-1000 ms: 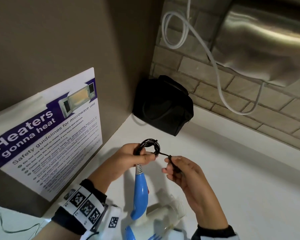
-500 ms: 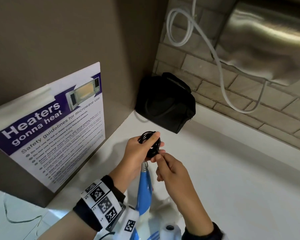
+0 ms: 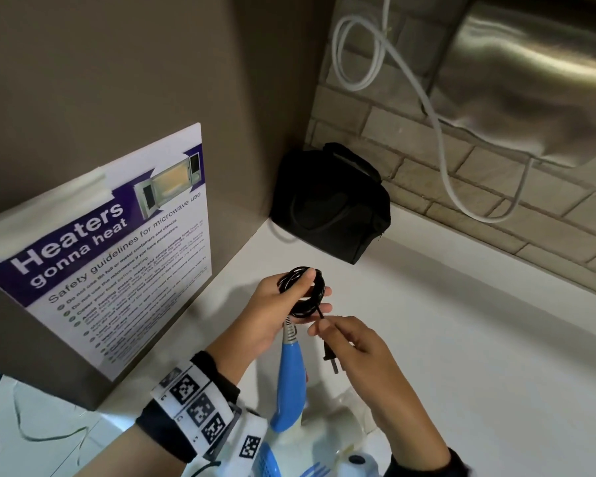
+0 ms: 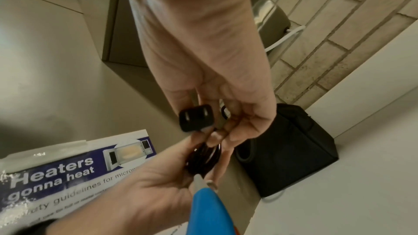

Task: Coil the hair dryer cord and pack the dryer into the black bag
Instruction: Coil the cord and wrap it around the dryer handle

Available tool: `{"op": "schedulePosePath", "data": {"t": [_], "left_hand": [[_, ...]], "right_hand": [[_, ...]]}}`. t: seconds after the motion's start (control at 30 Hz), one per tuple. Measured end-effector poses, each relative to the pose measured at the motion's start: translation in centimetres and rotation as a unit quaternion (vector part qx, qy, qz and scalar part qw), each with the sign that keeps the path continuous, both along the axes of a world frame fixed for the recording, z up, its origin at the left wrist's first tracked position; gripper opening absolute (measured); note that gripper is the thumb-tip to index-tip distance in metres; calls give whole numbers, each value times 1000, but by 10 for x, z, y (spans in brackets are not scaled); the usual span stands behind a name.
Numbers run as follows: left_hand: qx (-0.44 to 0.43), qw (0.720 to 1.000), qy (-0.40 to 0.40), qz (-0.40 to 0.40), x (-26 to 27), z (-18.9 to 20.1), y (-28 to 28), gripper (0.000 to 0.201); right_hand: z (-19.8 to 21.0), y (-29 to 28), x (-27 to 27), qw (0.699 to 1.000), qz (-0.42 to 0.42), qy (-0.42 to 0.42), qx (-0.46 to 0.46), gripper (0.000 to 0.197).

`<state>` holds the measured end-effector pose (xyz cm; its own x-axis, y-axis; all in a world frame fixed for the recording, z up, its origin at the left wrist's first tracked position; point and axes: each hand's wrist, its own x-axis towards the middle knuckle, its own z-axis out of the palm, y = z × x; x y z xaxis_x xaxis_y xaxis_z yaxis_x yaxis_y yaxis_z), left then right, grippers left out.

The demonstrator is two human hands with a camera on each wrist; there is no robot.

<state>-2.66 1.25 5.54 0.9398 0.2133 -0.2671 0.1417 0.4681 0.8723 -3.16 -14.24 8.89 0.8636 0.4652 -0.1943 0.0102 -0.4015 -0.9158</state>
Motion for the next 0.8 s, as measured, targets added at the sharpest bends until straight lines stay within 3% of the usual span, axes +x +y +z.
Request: {"op": "schedulePosePath", "data": {"t": [0.13, 0.2, 0.3, 0.4, 0.6, 0.8], "left_hand": [[58, 997, -5, 55, 1, -5, -7, 32], [68, 998, -11, 13, 2, -5, 0, 38], [94, 989, -19, -115, -1, -4, 17, 47], [144, 976, -1, -163, -8, -5, 22, 33], [194, 974, -6, -118, -8, -10, 7, 29], [288, 953, -15, -93, -9, -15, -5, 31]], "right_hand": [[-1, -3, -1, 999, 28, -24, -15, 16], [-4, -7, 4, 998, 27, -43, -33, 15], [-14, -15, 14, 990, 3, -118, -81, 15], [-15, -19, 21, 967, 12, -205, -154, 14], [-19, -12, 25, 971, -16, -166, -172, 21], [-17, -1, 28, 986, -6, -118, -119, 45]]}}
